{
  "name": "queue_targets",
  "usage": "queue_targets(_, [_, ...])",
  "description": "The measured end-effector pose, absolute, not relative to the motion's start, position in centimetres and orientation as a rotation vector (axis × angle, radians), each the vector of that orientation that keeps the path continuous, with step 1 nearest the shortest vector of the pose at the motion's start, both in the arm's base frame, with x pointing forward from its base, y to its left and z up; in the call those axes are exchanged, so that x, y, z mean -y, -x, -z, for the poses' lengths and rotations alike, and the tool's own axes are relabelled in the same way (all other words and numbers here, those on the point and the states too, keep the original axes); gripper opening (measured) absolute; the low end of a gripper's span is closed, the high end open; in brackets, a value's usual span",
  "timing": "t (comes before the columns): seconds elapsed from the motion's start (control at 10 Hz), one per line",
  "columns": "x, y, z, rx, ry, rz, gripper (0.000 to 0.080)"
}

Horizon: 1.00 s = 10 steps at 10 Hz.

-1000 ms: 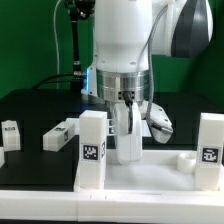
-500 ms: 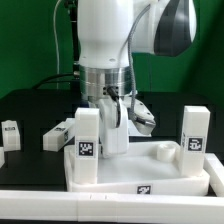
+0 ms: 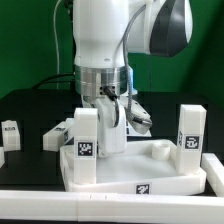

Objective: Assemble desk

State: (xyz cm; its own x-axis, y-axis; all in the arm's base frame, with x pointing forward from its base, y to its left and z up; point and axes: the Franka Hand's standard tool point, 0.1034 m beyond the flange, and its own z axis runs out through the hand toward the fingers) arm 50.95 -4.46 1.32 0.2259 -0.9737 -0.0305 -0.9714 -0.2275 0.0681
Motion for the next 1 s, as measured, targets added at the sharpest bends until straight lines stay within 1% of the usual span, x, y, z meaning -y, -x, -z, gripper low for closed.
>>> queue_targets(0.2, [4.8, -51.0, -1.4, 1.694, -2.607, 0.104, 0.0073])
queue_targets(0.5, [6.2, -50.9, -1.5, 1.344, -2.811, 0.105, 0.0073])
queue_targets(1.0, [6.3, -50.8, -1.4, 0.931, -2.981, 0.111, 0.0069])
